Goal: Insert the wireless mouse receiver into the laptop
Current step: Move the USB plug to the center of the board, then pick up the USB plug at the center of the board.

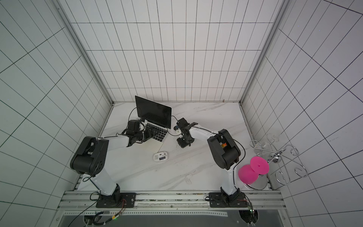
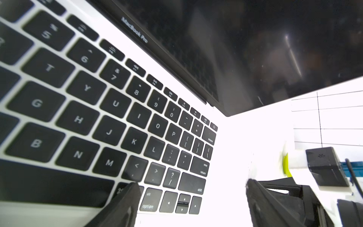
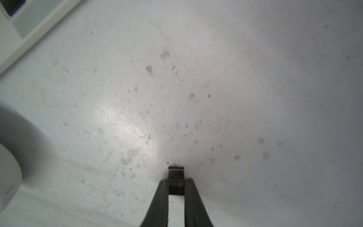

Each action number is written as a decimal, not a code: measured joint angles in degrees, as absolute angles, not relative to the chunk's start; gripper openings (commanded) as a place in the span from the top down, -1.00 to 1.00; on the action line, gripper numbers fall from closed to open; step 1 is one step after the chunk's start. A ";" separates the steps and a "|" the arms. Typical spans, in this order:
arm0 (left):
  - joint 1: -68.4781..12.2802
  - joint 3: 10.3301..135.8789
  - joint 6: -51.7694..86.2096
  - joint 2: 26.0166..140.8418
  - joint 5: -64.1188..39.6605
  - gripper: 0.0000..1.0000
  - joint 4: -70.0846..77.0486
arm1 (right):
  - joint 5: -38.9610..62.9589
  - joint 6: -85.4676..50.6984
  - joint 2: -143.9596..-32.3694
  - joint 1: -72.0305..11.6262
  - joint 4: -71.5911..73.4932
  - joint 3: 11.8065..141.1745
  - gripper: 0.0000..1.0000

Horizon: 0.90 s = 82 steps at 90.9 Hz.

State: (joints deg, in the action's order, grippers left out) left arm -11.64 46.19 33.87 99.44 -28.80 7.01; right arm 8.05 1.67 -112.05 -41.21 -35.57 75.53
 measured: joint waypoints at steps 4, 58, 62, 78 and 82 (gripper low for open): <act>-11.64 46.15 33.71 99.55 -28.77 -0.73 7.46 | 7.60 1.72 -112.07 -41.30 -36.75 75.85 0.67; -11.64 46.15 32.91 101.01 -28.99 -0.73 10.57 | 3.14 5.17 -115.92 -43.51 -46.11 81.95 0.57; -11.64 46.15 32.91 101.08 -28.99 -0.72 10.81 | 3.16 5.37 -116.03 -43.51 -46.26 82.13 0.59; -11.64 46.15 32.84 101.14 -29.02 -0.73 10.96 | 3.16 5.82 -116.05 -43.51 -46.54 82.19 0.69; -11.64 46.15 32.69 101.19 -29.04 -0.73 10.98 | 3.16 6.07 -115.98 -43.51 -46.44 82.11 0.73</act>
State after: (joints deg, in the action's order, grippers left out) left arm -11.64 46.15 32.69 101.19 -29.04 10.98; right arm 3.16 6.07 -115.98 -43.51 -46.44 82.11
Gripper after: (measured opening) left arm 0.862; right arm 0.160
